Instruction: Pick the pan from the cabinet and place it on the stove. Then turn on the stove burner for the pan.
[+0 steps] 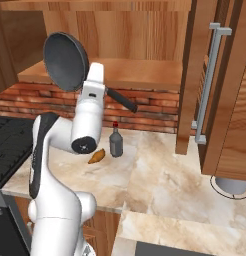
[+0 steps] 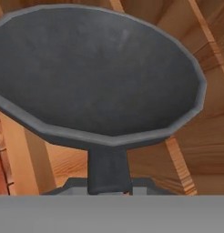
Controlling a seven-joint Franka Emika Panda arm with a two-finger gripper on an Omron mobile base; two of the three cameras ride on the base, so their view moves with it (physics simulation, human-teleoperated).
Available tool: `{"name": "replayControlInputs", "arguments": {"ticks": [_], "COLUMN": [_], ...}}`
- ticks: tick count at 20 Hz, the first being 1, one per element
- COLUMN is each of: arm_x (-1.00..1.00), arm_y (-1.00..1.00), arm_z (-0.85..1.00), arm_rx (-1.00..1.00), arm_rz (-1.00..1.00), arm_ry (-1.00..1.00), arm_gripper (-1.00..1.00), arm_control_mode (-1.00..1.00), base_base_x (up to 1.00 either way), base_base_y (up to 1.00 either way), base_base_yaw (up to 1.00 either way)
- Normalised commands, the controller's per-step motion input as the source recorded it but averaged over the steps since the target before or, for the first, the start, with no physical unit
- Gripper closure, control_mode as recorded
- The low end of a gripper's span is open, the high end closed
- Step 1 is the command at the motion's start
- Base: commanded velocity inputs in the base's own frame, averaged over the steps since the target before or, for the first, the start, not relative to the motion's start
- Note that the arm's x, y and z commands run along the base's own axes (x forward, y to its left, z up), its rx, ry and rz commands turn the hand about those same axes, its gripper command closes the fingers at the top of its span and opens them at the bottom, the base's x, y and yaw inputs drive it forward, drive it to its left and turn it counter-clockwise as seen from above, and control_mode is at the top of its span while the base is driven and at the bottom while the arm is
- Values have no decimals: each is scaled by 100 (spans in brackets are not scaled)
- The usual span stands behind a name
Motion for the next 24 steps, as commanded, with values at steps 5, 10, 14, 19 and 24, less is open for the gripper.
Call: {"name": "replayControlInputs", "arguments": {"ticks": [5,10,14,19,24], "arm_x": [-39,-34,-18,-13,-5], "arm_y": [-22,-6,2,6,0], "arm_z": [10,8,0,0,0], "arm_rx": [0,0,-7,-10,-6], "arm_rz": [-3,-2,0,0,0], "arm_ry": [-5,0,3,9,17], "arm_gripper": [100,100,100,100,100], "arm_control_mode": [-100,-100,-100,-100,-100], "base_base_x": [0,0,0,0,0], "base_base_y": [0,0,0,0,0], "base_base_yaw": [0,0,0,0,0]}}
